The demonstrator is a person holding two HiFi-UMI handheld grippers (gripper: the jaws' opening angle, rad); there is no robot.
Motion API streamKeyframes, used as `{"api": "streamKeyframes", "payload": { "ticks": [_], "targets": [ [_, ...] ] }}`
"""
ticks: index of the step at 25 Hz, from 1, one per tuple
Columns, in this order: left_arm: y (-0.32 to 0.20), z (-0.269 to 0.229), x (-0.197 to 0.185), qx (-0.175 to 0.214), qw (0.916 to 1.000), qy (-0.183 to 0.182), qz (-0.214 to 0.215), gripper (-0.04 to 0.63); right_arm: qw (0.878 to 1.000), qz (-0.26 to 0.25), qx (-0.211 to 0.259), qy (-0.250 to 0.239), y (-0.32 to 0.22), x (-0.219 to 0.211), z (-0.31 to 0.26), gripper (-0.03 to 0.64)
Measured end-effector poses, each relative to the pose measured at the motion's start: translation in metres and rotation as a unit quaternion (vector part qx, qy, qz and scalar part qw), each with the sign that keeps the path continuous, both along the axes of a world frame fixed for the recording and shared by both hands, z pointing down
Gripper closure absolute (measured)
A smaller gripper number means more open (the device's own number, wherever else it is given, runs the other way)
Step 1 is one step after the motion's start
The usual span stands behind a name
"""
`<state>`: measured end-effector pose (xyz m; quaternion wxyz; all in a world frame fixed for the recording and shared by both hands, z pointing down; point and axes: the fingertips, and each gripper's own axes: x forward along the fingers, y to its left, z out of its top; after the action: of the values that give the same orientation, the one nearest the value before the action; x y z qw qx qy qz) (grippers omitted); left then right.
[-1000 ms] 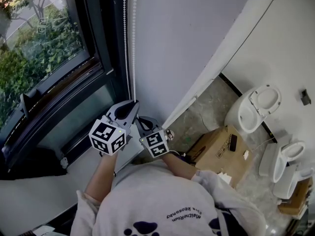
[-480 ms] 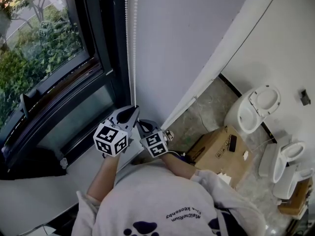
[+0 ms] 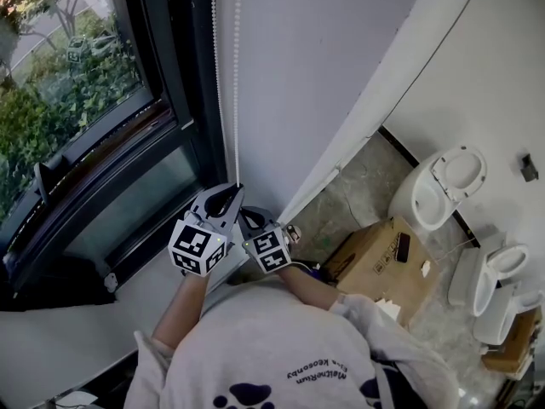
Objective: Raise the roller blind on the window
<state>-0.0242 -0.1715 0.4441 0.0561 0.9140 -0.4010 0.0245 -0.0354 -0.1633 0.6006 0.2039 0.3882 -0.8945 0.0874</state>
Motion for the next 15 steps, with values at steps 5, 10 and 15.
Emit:
{"api": "streamKeyframes", "payload": {
  "ticks": [5, 10, 15],
  "targets": [
    [0.008, -0.005, -0.011, 0.018, 0.9994, 0.018, -0.023, 0.469, 1.000, 0.006, 0.004, -0.005, -0.002, 0.002, -0.001, 0.606],
    [0.019, -0.003, -0.029, 0.022, 0.9978, 0.020, -0.059, 0.486, 1.000, 0.005, 0.020, 0.010, -0.002, 0.001, -0.003, 0.606],
    [0.023, 0.000, -0.046, 0.026, 0.9944, 0.021, -0.100, 0.518, 0.997, 0.011, 0.073, 0.020, 0.002, 0.001, -0.021, 0.513]
  ]
}}
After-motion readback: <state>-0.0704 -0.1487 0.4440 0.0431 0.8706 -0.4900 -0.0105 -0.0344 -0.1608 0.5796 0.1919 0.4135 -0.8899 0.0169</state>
